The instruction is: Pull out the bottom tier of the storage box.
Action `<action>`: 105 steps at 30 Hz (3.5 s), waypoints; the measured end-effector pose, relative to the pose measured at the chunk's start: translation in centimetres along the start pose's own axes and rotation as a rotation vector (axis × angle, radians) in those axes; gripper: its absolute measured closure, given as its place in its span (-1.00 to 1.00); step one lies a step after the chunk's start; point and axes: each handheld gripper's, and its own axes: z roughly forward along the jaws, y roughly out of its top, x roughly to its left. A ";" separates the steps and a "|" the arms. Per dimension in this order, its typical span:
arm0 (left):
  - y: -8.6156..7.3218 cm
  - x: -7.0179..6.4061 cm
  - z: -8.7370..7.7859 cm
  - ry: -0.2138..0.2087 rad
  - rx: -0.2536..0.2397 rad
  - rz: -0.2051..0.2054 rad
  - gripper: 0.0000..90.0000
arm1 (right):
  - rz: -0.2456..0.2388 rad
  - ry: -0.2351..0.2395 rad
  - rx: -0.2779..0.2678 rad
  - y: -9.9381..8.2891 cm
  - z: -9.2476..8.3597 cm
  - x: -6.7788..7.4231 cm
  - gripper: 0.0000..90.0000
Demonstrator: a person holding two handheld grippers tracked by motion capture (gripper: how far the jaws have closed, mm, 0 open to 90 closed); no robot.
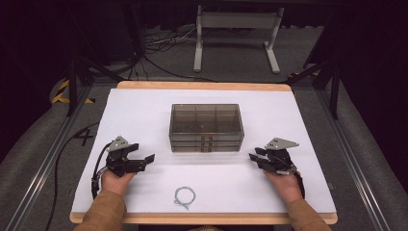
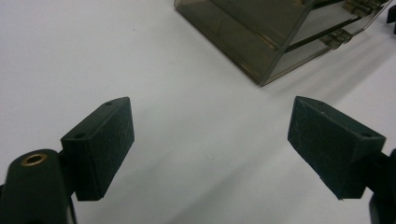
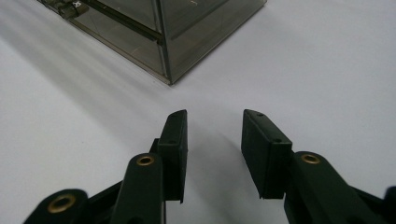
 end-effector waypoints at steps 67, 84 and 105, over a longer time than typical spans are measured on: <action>0.1 -0.5 0.1 -0.039 -0.011 0.033 -0.64 | -0.112 0.223 -0.104 2.3 2.5 8.6 0.20; 0.1 -0.5 0.1 -0.040 -0.010 0.034 -0.64 | -0.147 0.191 -0.112 2.4 2.8 9.3 0.26; 0.0 -0.6 0.1 -0.035 -0.001 0.033 -0.63 | -0.424 -0.136 -0.026 3.5 2.8 12.5 0.27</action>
